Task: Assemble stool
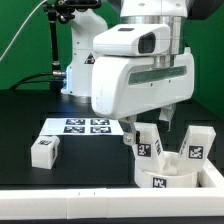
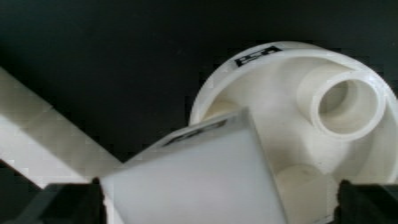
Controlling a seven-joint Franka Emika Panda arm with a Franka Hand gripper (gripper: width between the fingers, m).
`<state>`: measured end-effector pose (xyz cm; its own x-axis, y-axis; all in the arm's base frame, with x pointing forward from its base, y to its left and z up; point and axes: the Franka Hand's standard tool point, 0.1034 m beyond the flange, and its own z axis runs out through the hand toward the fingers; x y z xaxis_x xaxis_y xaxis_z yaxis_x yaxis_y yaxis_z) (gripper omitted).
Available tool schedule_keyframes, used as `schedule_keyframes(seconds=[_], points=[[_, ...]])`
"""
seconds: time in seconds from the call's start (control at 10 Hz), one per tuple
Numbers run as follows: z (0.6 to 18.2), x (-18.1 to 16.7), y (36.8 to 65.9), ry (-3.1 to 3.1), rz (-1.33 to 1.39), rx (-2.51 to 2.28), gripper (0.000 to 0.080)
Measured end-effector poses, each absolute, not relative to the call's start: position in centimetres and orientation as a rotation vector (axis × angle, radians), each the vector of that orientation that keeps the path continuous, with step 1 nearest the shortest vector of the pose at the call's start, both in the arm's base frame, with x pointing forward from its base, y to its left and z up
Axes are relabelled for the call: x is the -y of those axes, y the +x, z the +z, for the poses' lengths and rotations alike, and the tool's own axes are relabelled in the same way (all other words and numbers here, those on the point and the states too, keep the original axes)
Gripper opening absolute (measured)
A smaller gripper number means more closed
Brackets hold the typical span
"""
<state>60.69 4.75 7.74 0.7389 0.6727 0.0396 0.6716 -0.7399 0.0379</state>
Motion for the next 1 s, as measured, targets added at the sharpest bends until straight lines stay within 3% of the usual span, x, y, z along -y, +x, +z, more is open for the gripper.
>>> schedule_keyframes(seconds=[0.1,0.2,0.3,0.4,1.0], points=[[7.74,-4.74,60.7,2.91,0.079,-1.123,0.0526],[7.74,-4.73,60.7,2.91,0.079,-1.123,0.0526],[7.75,-4.7,60.71,2.911,0.079,-1.122,0.0387],[7.75,-4.67,60.71,2.911,0.079,-1.121,0.0337],[7.74,-4.63,60.71,3.036,0.083,-0.75,0.0337]])
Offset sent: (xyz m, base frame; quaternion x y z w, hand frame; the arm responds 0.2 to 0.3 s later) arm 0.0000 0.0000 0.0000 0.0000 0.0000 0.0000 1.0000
